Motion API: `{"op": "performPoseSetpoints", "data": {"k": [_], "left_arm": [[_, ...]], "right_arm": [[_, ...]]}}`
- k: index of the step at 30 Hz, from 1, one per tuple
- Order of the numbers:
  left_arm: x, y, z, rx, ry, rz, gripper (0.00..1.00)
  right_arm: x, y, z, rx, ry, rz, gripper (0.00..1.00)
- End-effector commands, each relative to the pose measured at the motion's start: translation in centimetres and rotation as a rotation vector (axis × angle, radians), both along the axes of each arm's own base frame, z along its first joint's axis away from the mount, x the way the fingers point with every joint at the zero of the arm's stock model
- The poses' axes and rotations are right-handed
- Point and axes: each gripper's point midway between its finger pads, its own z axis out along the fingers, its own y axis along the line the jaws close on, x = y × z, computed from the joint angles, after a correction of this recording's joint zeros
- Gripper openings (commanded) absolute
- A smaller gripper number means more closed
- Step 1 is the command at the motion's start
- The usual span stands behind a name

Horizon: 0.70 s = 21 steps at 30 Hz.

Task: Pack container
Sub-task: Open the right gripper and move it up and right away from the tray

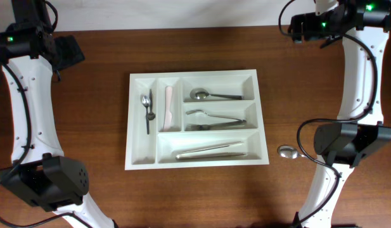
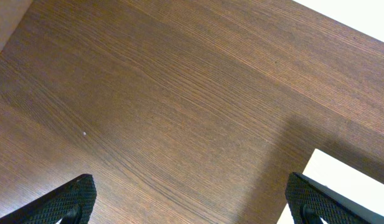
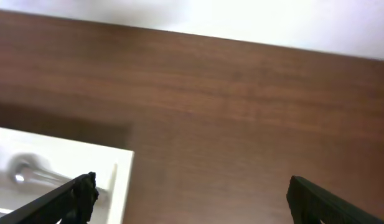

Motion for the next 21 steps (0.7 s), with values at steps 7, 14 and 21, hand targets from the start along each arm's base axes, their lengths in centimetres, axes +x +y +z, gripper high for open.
{"op": "performPoseSetpoints", "data": {"k": [7, 14, 21], "left_arm": [[-0.1, 0.2, 0.5, 0.007, -0.012, 0.008, 0.99], [-0.1, 0.2, 0.5, 0.007, -0.011, 0.008, 0.99], [-0.1, 0.2, 0.5, 0.007, -0.012, 0.008, 0.99]], "right_arm": [[-2.0, -5.7, 2.4, 0.079, -0.024, -0.188, 0.99], [-4.1, -9.6, 2.7, 0.067, -0.061, -0.295, 0.99], [-8.8, -9.8, -0.2, 0.06, 0.034, -0.34, 0.99]]}}
